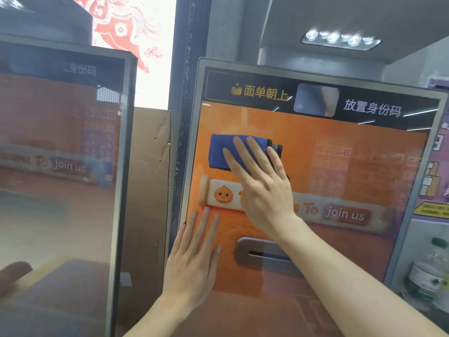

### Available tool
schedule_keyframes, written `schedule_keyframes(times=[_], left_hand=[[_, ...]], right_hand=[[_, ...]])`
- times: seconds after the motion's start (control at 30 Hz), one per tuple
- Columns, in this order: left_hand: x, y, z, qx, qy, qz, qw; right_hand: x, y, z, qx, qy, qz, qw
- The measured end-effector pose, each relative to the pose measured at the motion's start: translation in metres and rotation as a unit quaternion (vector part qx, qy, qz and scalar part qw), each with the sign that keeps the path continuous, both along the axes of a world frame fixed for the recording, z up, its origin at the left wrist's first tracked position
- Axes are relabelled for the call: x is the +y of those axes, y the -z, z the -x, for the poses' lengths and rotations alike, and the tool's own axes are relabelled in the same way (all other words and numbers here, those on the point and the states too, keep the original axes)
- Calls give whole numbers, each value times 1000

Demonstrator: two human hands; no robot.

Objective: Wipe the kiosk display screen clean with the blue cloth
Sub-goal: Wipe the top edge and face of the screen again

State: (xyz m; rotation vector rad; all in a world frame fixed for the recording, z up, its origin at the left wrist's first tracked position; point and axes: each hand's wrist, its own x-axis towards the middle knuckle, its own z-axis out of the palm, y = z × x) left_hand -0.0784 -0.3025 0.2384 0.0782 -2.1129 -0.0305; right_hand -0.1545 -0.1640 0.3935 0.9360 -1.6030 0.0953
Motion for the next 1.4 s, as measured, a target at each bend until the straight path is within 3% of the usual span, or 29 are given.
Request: schedule_keyframes(times=[0.2,0.33,0.53,0.73,1.1,1.23,1.4], left_hand=[[-2,1,3,7,-2,3,1000],[-3,2,4,12,-5,13,1000],[-1,2,4,14,-8,10,1000],[3,0,2,-2,-7,-7,1000],[13,4,5,10,2,-61,998],[13,2,4,1,-6,-58,998],[10,2,1,-16,-11,-37,999]], right_hand=[[16,53,6,17,-3,-65,998],[40,57,14,45,21,-104,993],[62,16,21,51,51,-8,997],[55,11,15,-23,46,104,993],[50,106,14,-15,6,5,1000],[67,92,26,20,11,-13,1000],[84,48,37,56,31,39,997]])
